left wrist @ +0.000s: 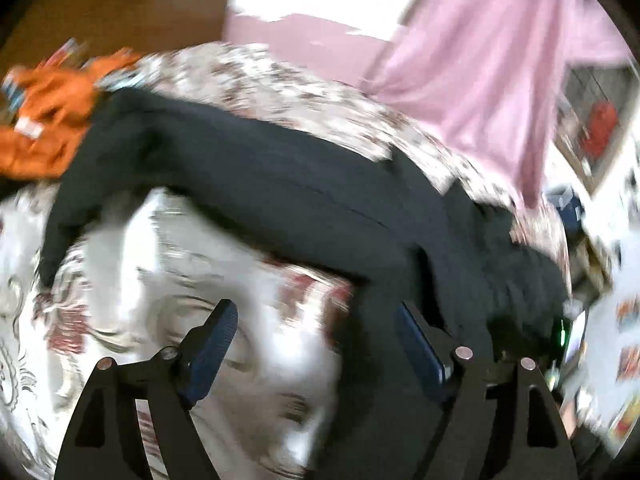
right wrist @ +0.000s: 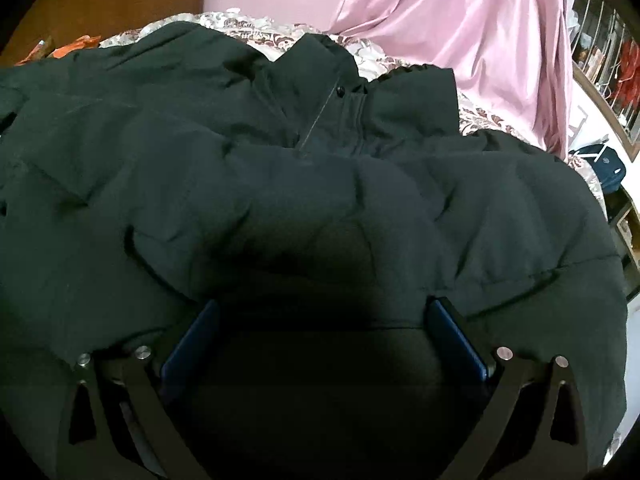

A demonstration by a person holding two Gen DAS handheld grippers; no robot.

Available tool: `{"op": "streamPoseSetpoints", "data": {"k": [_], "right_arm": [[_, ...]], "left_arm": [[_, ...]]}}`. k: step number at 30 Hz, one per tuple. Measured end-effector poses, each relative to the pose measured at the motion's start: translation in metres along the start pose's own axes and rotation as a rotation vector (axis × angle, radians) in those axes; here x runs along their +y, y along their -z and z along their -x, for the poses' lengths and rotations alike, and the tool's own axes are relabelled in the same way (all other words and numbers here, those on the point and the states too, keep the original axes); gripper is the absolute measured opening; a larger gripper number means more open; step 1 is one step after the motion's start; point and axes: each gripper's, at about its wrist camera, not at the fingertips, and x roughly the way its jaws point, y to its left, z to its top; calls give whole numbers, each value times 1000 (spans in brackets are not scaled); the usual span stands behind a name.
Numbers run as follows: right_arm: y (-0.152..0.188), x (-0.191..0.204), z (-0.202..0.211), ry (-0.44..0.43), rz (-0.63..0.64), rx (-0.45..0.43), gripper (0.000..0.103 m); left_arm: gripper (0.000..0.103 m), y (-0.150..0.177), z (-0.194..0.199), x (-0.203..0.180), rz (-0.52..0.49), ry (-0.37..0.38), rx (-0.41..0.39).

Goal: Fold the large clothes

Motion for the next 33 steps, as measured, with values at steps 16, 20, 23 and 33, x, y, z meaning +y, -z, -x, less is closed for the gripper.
{"op": "streamPoseSetpoints", "data": {"k": [16,20,23,33], "right_arm": [[3,-5,5,-12,-12,-41,102],[3,-5,4,-17,-17,-44,102],[3,-4,4,-13,-16,-44,102],[4,-23,45,-78,-99,-172,102]], "left_arm": [[84,-16,-23,207,1099,406,-110],[84,-1,-38,227,1332,443,-180],[82,-10,-37,225,1295,427,-208],[10,-61,-3,210,1051,311,-257]]}}
